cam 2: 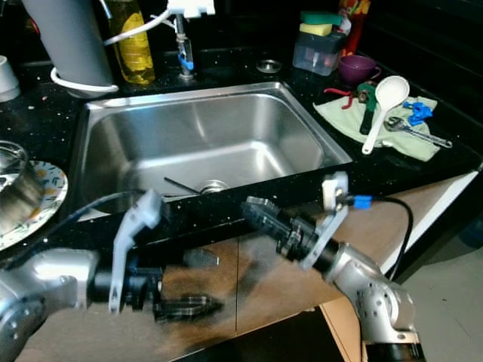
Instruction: Kitchen organization
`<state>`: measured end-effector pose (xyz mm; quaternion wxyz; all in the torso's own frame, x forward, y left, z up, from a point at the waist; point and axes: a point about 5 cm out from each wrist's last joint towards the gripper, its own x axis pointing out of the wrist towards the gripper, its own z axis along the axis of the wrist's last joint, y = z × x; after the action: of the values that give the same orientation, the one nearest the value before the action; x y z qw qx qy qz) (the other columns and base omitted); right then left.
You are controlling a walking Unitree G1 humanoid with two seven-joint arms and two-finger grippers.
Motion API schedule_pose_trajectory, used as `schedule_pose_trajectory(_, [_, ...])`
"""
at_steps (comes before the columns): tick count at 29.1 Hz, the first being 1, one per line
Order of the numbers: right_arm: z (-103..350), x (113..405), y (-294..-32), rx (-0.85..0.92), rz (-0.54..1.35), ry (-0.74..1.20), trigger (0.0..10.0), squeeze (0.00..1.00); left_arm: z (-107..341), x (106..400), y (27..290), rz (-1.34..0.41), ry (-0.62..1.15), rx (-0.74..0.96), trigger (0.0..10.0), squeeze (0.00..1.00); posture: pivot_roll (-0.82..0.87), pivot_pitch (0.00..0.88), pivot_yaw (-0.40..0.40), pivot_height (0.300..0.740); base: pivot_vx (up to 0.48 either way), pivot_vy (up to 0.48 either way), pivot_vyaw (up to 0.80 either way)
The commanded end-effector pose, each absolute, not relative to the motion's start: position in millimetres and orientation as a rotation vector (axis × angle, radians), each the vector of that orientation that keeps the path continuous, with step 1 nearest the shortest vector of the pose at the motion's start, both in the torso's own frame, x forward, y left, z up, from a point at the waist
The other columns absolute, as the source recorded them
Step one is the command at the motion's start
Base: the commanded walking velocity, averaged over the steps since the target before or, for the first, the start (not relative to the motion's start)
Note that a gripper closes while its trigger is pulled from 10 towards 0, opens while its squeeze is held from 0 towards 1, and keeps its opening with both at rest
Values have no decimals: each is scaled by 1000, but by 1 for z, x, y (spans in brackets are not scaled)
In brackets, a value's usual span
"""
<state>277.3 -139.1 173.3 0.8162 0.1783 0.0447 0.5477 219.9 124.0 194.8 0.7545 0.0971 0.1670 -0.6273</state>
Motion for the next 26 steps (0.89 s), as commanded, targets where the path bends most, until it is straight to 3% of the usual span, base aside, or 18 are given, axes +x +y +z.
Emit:
schedule_pose_trajectory(1, [165, 275, -139, 351, 1167, 137, 10000, 0, 191, 216, 123, -1378, 381, 254, 10000, 0, -33, 171, -32, 740, 0, 0, 0])
schedule_pose_trajectory(8, [134, 270, -143, 292, 1135, 275, 10000, 0, 170, 210, 124, -1352, 479, 362, 10000, 0, -21, 178, -39, 740, 0, 0, 0])
schedule_pose_trajectory(12, [85, 261, -155, 216, 1039, 480, 10000, 0, 151, 203, 127, -1314, 565, 490, 10000, 0, -15, 184, -39, 740, 0, 0, 0])
schedule_pose_trajectory(19, [52, 258, -164, 190, 922, 607, 10000, 0, 129, 203, 134, -1252, 661, 619, 10000, 0, -14, 187, -36, 740, 0, 0, 0])
schedule_pose_trajectory(26, [0, 242, -160, -72, 843, 786, 10000, 0, 92, 202, 138, -1091, 811, 704, 10000, 0, -32, 189, -26, 740, 0, 0, 0])
